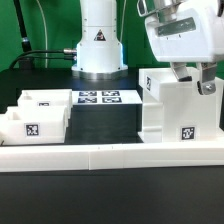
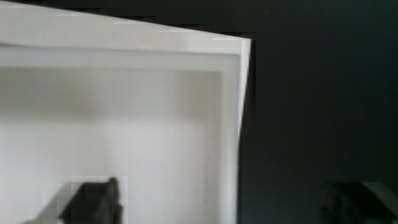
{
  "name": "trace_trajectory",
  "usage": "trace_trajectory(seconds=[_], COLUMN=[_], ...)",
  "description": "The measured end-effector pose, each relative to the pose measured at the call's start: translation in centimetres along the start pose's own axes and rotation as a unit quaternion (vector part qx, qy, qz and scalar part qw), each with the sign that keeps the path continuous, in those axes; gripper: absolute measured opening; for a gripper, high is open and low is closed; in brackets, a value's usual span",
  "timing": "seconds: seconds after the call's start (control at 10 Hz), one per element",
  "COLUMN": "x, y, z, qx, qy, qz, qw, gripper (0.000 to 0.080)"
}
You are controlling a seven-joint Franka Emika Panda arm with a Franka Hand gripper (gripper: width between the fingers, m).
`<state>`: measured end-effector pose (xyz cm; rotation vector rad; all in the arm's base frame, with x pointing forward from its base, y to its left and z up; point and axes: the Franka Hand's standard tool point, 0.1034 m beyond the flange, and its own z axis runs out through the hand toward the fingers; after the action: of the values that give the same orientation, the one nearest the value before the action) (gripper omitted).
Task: Assemble drawer
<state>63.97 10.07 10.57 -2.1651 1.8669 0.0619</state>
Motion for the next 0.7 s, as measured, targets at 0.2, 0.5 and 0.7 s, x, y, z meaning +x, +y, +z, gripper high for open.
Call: trace_trajectory(seconds=[0.2, 0.5, 0.7], x=[-0.2, 0.4, 0.7], y=[0.9, 3.5, 4.3], z=[-0.8, -4.5, -5.0], qx=[0.001, 0.009, 0.008], qy=[-0.001, -0.005, -0.006], qz=[-0.033, -0.095, -0.113], qw=[0.999, 0.995, 0.994], gripper=[0.0644, 0.0649, 0.0649])
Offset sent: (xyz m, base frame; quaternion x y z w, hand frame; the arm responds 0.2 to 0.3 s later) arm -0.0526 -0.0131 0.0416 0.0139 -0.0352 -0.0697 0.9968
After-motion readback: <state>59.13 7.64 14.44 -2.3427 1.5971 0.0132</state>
